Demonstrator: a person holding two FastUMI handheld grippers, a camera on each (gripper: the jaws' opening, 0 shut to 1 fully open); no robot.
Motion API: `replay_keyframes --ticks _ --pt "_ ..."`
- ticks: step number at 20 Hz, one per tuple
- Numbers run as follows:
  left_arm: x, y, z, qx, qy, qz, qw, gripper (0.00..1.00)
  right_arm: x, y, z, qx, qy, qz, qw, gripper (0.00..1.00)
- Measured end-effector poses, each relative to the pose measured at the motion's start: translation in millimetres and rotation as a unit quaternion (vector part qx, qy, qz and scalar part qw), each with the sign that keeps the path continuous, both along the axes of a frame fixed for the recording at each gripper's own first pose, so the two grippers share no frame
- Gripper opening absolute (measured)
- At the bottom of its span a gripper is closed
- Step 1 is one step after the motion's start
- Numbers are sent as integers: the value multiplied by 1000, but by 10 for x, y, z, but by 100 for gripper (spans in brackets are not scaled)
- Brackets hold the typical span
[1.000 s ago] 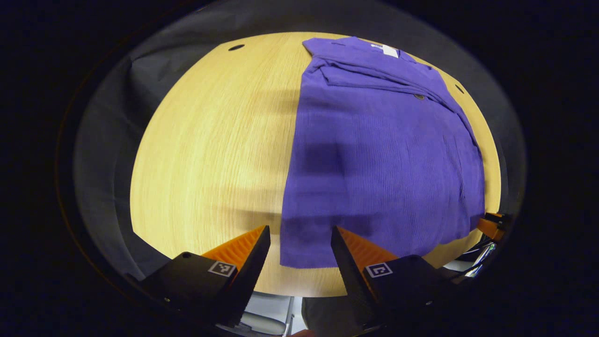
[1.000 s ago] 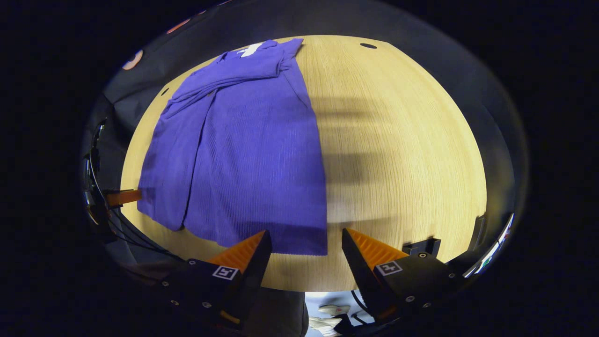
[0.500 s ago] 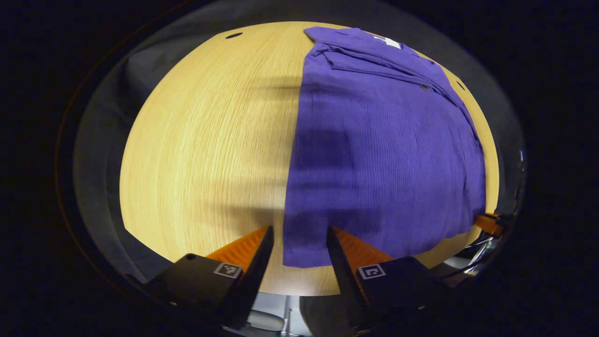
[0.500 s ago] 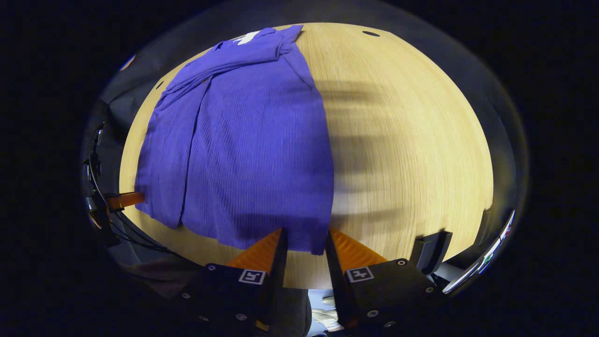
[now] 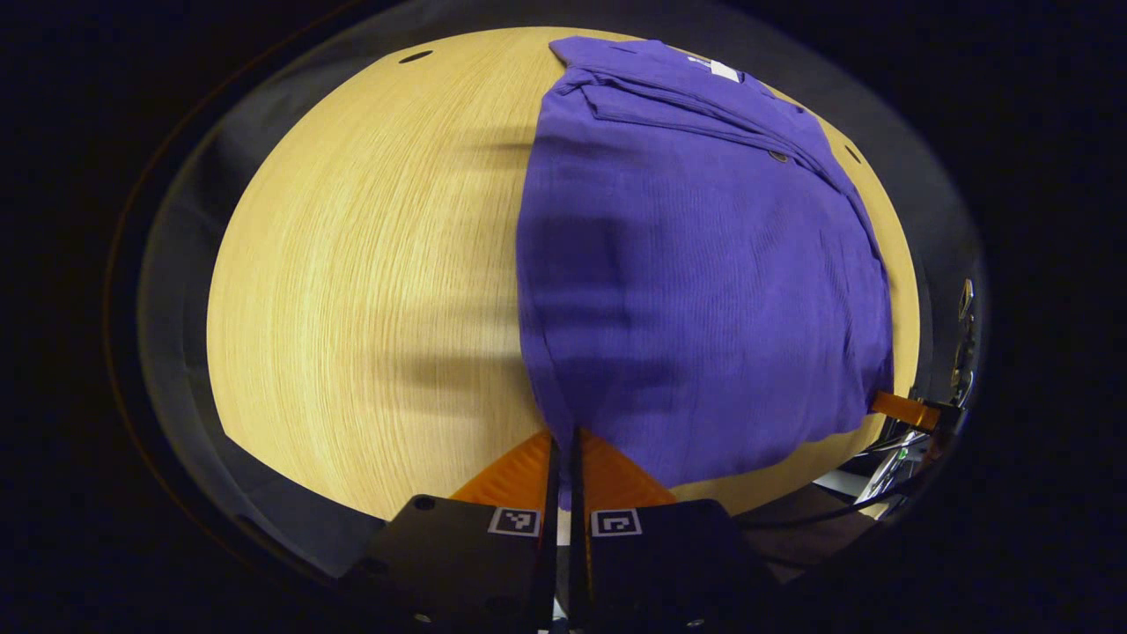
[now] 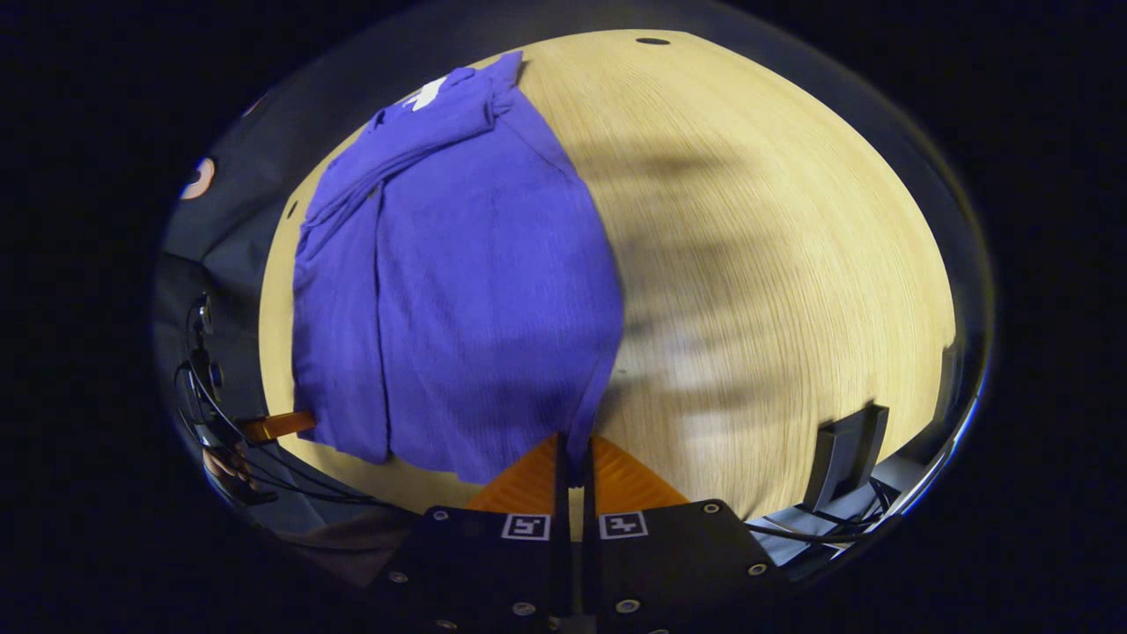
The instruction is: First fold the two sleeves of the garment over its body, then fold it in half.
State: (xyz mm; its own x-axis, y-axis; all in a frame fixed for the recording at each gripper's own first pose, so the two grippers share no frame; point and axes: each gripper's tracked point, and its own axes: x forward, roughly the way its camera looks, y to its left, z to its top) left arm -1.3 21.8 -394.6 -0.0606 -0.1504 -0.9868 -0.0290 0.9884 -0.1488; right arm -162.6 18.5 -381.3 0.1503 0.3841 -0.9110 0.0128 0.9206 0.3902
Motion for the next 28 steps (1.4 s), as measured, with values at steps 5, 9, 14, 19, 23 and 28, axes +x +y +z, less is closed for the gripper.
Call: replay_keyframes --ticks 5,9,14,19,23,28 --pt "388 -41 304 -18 -30 -19 999 6 295 141 322 16 -45 32 998 4" --pt "703 -66 591 -27 -60 -38 997 6 565 223 636 29 -81 27 996 4" --pt "1163 -50 899 -26 -99 -60 993 6 937 210 997 30 -129 23 991 3" --pt "1654 -107 1189 -33 -135 -68 988 6 1358 207 1341 27 -176 19 984 3" --pt "2166 -128 1478 -37 -171 -71 982 6 1750 218 1652 27 -212 12 977 3" --pt "2874 -146 1661 -36 -205 -69 976 6 2297 296 1941 26 -247 10 969 3"
